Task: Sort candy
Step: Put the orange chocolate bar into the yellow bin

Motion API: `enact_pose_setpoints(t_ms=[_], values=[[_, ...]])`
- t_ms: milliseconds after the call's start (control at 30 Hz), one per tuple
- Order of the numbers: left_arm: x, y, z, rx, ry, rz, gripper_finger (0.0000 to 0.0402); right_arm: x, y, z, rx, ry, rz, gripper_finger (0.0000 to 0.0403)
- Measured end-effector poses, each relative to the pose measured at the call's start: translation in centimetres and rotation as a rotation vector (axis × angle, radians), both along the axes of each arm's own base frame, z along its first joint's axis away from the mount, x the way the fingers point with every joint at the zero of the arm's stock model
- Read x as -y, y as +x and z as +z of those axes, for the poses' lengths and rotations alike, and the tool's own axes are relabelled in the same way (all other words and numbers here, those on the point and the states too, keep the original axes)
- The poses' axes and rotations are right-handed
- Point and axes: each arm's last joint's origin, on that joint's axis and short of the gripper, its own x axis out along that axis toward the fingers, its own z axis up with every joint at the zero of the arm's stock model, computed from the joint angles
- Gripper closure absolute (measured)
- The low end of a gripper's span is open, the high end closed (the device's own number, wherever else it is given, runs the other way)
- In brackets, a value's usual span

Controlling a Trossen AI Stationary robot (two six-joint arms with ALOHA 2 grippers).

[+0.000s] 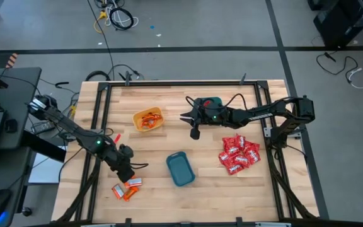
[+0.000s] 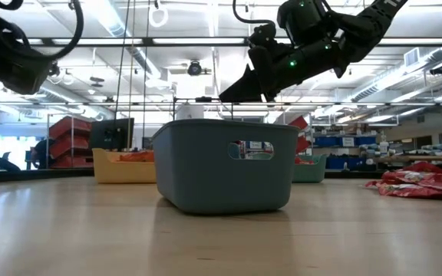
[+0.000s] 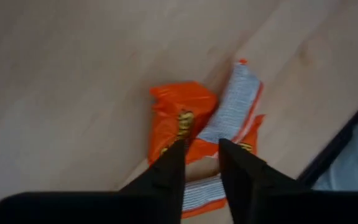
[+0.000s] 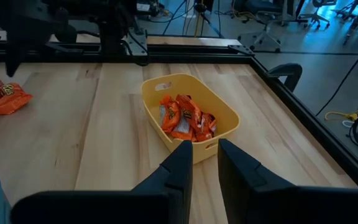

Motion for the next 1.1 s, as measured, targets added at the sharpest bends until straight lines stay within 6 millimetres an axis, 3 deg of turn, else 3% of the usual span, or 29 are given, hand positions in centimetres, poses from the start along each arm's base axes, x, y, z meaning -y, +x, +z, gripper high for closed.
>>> enact_pose_setpoints(t_ms=[300,700,867,1100], values=[[0.2,0.5,-1.2,-0.053,0.057,0.023,0.0218,0.0,0.0,0.0,-0.002,0.002,0.005,0.0340],[0.9,1.6,-3.9,-0.149,0.115,-0.054,0.0213,0.0,0.0,0.0,-0.004,0.003,0.007,0.0340],[1.0,1.7,-3.9,-0.155,0.107,-0.066,0.0253,0.0,0.0,0.0,-0.004,0.004,0.007,0.0340],[-0.1,3.1,-2.3,-0.135,0.156,-0.109,0.0383,0.0,0.0,0.0,-0.003,0.005,0.007,0.0341]])
